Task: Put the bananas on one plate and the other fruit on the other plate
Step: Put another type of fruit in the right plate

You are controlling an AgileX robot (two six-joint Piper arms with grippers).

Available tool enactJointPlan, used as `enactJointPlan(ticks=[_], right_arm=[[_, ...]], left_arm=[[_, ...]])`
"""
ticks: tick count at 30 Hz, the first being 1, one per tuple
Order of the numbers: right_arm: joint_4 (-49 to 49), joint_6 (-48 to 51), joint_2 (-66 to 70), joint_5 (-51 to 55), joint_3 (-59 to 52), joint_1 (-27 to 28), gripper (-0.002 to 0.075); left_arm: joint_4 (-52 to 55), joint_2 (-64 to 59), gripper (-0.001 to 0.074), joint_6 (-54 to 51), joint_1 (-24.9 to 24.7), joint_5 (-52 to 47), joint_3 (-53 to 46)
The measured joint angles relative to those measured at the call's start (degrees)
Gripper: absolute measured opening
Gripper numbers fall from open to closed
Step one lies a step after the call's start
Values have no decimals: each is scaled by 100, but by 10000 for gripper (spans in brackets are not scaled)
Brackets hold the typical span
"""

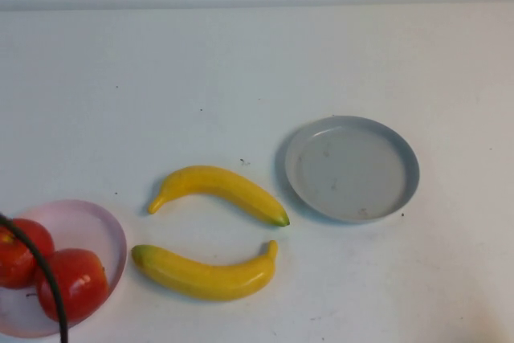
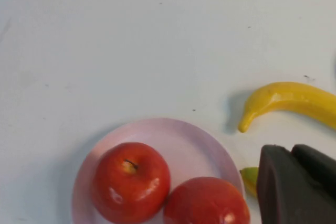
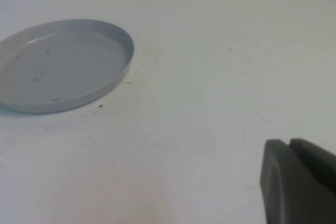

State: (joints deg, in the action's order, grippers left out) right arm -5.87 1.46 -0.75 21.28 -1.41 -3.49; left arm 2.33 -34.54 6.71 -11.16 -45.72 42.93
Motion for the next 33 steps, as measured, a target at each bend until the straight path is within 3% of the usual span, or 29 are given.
enactJointPlan(ticks=[6, 11, 22, 26, 33], right_arm=[[0, 0, 0, 0, 0, 0, -15], [0, 0, 0, 0, 0, 0, -15], [0, 0, 0, 0, 0, 0, -15], [-11, 0, 0, 0, 0, 0, -15], [-20, 0, 0, 0, 0, 0, -15]], left_arm=[[-233, 852, 3, -163, 0, 523, -1163], [28, 980, 3, -100, 0, 842, -1549], [83, 1055, 3, -242, 0, 5070, -3399], [50, 1616, 3, -242, 48, 5253, -3831], [-17, 3073, 3, -462, 478, 4414, -4149]])
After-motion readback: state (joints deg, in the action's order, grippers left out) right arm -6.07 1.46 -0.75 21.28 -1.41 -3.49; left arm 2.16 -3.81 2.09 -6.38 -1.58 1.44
